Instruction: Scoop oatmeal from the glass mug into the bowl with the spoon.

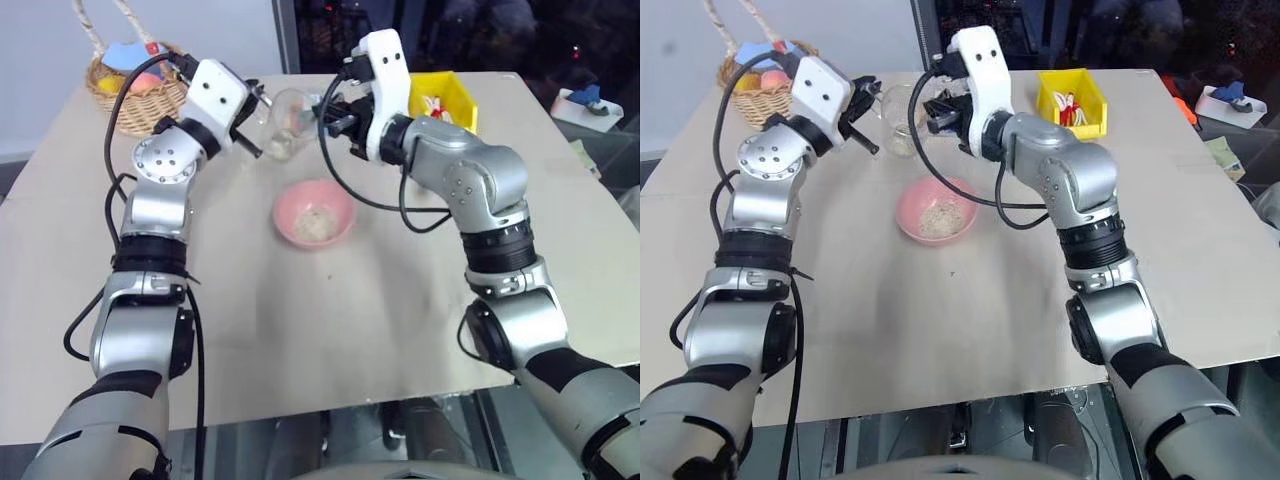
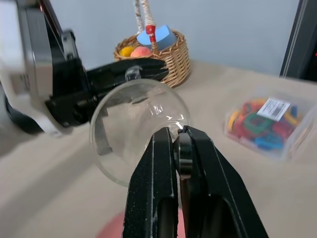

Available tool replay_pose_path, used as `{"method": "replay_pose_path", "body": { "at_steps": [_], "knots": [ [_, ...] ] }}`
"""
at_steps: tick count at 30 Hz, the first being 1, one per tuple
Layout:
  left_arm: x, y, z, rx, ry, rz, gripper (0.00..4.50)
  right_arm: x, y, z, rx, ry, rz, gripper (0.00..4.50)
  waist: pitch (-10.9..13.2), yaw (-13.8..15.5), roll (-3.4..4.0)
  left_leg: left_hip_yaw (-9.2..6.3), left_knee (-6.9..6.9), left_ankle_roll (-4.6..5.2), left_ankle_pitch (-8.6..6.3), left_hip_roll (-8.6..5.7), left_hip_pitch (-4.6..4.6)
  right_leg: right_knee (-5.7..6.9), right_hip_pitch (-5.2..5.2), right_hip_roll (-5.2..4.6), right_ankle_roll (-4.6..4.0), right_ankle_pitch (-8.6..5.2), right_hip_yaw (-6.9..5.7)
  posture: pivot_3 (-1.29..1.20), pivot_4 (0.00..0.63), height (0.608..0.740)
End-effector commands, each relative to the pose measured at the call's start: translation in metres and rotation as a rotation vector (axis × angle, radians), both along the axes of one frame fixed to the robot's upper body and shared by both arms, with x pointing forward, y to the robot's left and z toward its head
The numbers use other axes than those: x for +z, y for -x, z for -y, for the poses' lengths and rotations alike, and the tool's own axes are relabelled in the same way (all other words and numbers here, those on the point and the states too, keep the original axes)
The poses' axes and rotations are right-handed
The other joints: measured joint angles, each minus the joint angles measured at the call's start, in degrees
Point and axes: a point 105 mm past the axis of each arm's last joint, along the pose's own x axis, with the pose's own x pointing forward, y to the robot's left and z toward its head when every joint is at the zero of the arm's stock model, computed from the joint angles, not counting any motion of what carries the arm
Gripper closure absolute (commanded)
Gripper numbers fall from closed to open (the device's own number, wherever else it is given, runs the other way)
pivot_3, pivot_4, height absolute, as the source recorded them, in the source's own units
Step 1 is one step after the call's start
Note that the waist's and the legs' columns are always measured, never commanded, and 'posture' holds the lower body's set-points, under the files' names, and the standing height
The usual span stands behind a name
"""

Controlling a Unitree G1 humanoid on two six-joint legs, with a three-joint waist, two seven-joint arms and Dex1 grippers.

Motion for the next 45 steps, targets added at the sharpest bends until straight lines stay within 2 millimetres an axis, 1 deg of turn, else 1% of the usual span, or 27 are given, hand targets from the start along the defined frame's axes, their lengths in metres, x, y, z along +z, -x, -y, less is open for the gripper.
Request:
{"method": "replay_pose_path", "body": {
  "at_steps": [1, 4, 8, 11, 16, 20, 24, 31, 36, 39, 40, 41, 42, 45],
  "knots": [
    [0.025, 0.003, 0.003, -0.003, -0.001, 0.094, 4.45, 0.018, 0.003, 0.005, 0.002, -0.085, -0.013, 4.50, 0.0, 0.0, 0.00, 0.00, 0.00, 0.00, 0.00, 0.00, 0.00, 0.00, 0.00, 0.00, 0.00, 0.00, 0.00, 0.00, 0.150, 0.740],
    [0.021, 0.002, 0.001, 0.006, 0.001, 0.085, 4.45, 0.022, 0.004, 0.007, 0.011, -0.127, -0.049, 4.50, 0.0, 0.0, 0.00, 0.00, 0.00, 0.00, 0.00, 0.00, 0.00, 0.01, 0.00, 0.00, 0.00, 0.00, 0.00, 0.00, 0.150, 0.740],
    [0.019, 0.000, 0.000, 0.013, 0.001, 0.076, 4.45, 0.020, 0.007, 0.005, 0.056, -0.206, -0.149, 4.50, 0.0, 0.0, 0.00, 0.00, 0.00, 0.00, 0.00, 0.00, 0.00, 0.02, 0.00, -0.01, 0.00, 0.00, 0.00, 0.00, 0.150, 0.740],
    [0.018, 0.000, -0.001, 0.018, 0.000, 0.072, 4.45, 0.021, 0.006, 0.008, 0.065, -0.255, -0.201, 4.50, 0.0, 0.0, 0.00, 0.00, 0.00, 0.00, 0.00, 0.00, 0.00, 0.03, -0.01, -0.01, 0.00, 0.00, 0.00, 0.00, 0.150, 0.740],
    [0.008, -0.002, -0.007, 0.045, -0.006, 0.043, 4.45, 0.025, -0.002, 0.020, 0.046, -0.378, -0.319, 4.50, 0.0, 0.0, 0.00, -0.01, 0.00, 0.00, 0.00, 0.00, 0.00, 0.04, -0.01, -0.01, 0.00, 0.00, 0.00, 0.00, 0.150, 0.740],
    [0.001, -0.003, -0.010, 0.062, -0.031, 0.030, 4.45, 0.022, -0.007, 0.030, 0.023, -0.453, -0.414, 4.50, 0.0, -0.1, 0.01, -0.01, 0.00, 0.00, 0.00, 0.00, 0.00, 0.05, -0.01, -0.01, 0.00, 0.00, 0.01, 0.00, 0.150, 0.740],
    [-0.002, -0.004, -0.013, 0.078, -0.016, 0.018, 4.45, 0.017, -0.009, 0.039, 0.011, -0.506, -0.490, 4.50, 0.0, -0.1, 0.01, -0.01, -0.01, 0.00, 0.00, 0.00, 0.00, 0.05, -0.01, -0.02, -0.01, 0.00, 0.01, 0.00, 0.150, 0.740],
    [-0.007, -0.005, -0.015, 0.087, -0.009, -0.001, 4.45, 0.013, -0.008, 0.051, 0.002, -0.554, -0.558, 4.50, 0.0, -0.2, 0.01, 0.00, -0.01, 0.00, 0.00, 0.00, 0.00, 0.07, -0.02, -0.03, -0.01, 0.00, 0.03, 0.00, 0.150, 0.740],
    [-0.020, -0.003, -0.024, 0.110, -0.029, -0.034, 4.45, 0.017, -0.003, 0.059, 0.021, -0.596, -0.576, 4.50, 0.0, -0.3, 0.01, 0.00, -0.01, 0.00, 0.00, 0.00, 0.01, 0.08, -0.02, -0.03, -0.01, 0.00, 0.04, 0.00, 0.150, 0.740],
    [-0.023, -0.003, -0.028, 0.120, -0.031, -0.044, 4.45, 0.020, 0.000, 0.062, 0.033, -0.605, -0.578, 4.50, 0.0, -0.3, 0.01, 0.00, -0.01, 0.00, 0.00, 0.00, 0.01, 0.08, -0.03, -0.03, -0.01, 0.00, 0.05, 0.00, 0.150, 0.740],
    [-0.023, -0.003, -0.028, 0.122, -0.031, -0.044, 4.45, 0.020, 0.001, 0.063, 0.036, -0.606, -0.578, 4.50, 0.0, -0.3, 0.01, 0.00, -0.01, 0.00, 0.00, 0.00, 0.01, 0.08, -0.03, -0.03, -0.01, 0.00, 0.05, 0.00, 0.000, 0.740],
    [-0.024, -0.002, -0.030, 0.127, -0.030, -0.047, 4.45, 0.020, 0.002, 0.065, 0.037, -0.607, -0.576, 4.50, -1.2, -0.5, 0.05, 0.00, -0.01, 0.00, 0.00, 0.00, 0.01, 0.08, -0.02, -0.03, -0.01, 0.00, 0.05, 0.00, 0.000, 0.740],
    [-0.025, -0.002, -0.032, 0.134, -0.031, -0.049, 4.45, 0.020, 0.004, 0.068, 0.037, -0.605, -0.573, 4.50, -1.8, -0.7, 0.06, -0.03, -0.06, -0.01, 0.01, -0.07, -0.30, 0.09, -0.33, -0.06, 0.00, 0.01, 0.06, 0.00, 0.000, 0.740],
    [-0.026, -0.001, -0.039, 0.159, -0.042, -0.053, 4.45, 0.019, 0.007, 0.074, 0.036, -0.595, -0.563, 4.50, -2.7, -1.5, 0.08, 0.01, -0.11, -0.01, 0.00, -0.14, -0.30, 0.00, -0.29, -0.10, 0.02, 0.01, 0.03, 0.00, 0.000, 0.740]
  ]
}}
